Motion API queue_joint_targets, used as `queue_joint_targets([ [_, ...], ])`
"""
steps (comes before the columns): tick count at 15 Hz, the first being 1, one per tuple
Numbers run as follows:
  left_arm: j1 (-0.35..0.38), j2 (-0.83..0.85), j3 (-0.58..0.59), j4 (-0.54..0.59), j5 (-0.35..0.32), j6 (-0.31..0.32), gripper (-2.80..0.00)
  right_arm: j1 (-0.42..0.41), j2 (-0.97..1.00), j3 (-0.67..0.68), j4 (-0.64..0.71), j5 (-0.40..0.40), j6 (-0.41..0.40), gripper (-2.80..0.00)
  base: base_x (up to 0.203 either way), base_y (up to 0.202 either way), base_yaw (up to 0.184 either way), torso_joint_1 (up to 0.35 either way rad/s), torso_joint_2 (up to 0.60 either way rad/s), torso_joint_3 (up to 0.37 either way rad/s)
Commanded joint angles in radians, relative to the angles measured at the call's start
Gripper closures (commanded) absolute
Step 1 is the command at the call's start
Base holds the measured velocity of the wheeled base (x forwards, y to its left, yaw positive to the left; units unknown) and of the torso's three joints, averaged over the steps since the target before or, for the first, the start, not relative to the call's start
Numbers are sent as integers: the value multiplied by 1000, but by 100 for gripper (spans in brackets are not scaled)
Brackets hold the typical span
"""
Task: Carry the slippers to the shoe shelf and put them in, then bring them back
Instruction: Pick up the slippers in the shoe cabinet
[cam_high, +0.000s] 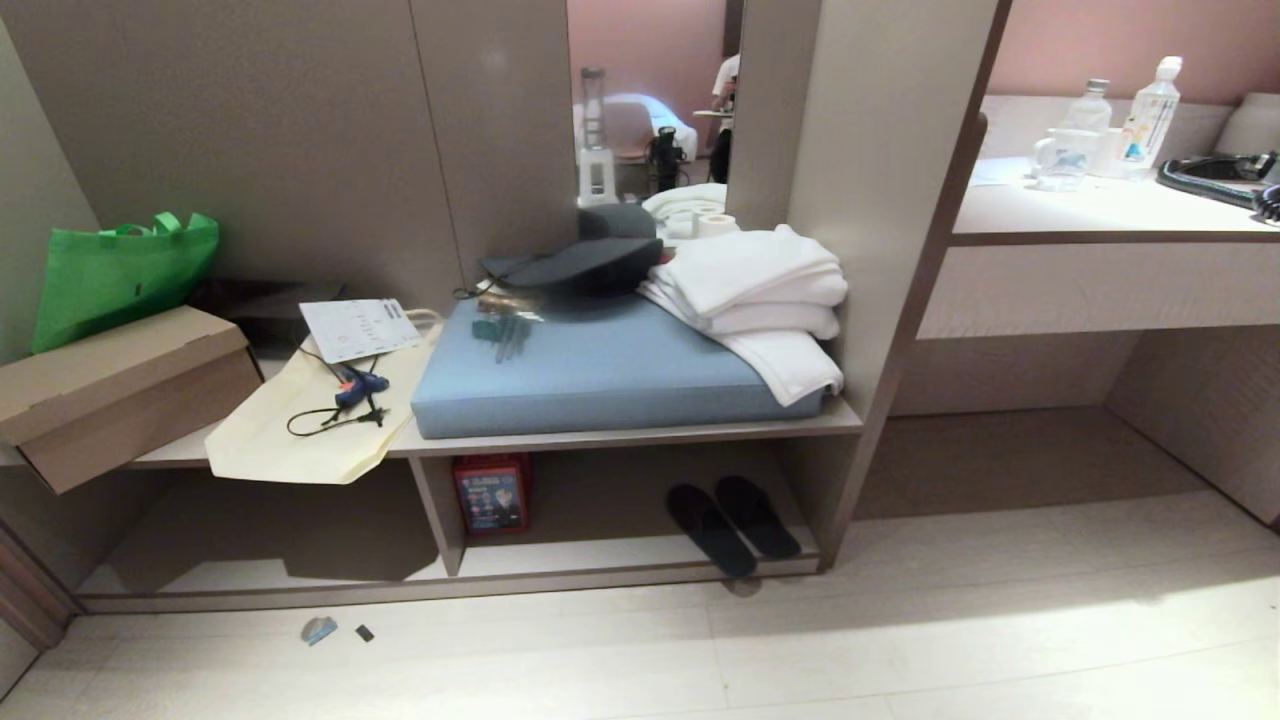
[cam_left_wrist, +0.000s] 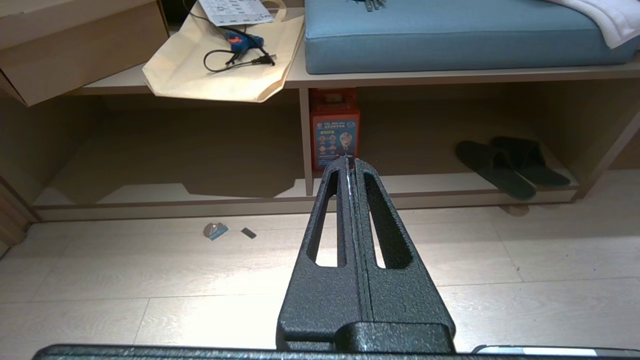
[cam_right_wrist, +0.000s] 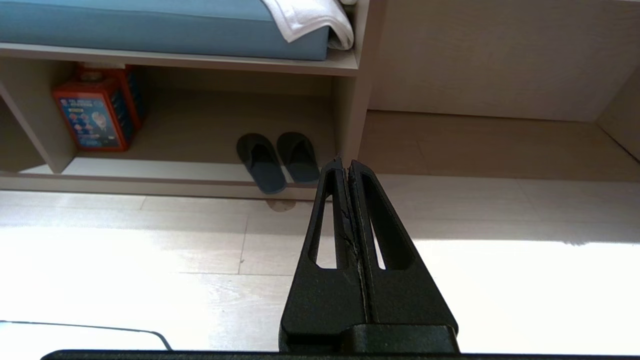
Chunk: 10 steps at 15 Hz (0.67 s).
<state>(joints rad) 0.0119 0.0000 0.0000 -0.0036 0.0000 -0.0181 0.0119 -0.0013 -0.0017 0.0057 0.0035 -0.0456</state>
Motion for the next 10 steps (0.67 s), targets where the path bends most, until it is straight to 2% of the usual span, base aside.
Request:
queue_joint_targets([
  [1,0,2,0,-1,0,0,0,0,1,0,0,0,0,0,0,0,0,0,0,0],
  [3,0,2,0,-1,0,0,0,0,1,0,0,0,0,0,0,0,0,0,0,0],
  [4,0,2,0,-1,0,0,0,0,1,0,0,1,0,0,143,0,-1,5,5,5],
  [10,0,2,0,-1,0,0,0,0,1,0,0,1,1,0,193,0,-2,3,2,2],
])
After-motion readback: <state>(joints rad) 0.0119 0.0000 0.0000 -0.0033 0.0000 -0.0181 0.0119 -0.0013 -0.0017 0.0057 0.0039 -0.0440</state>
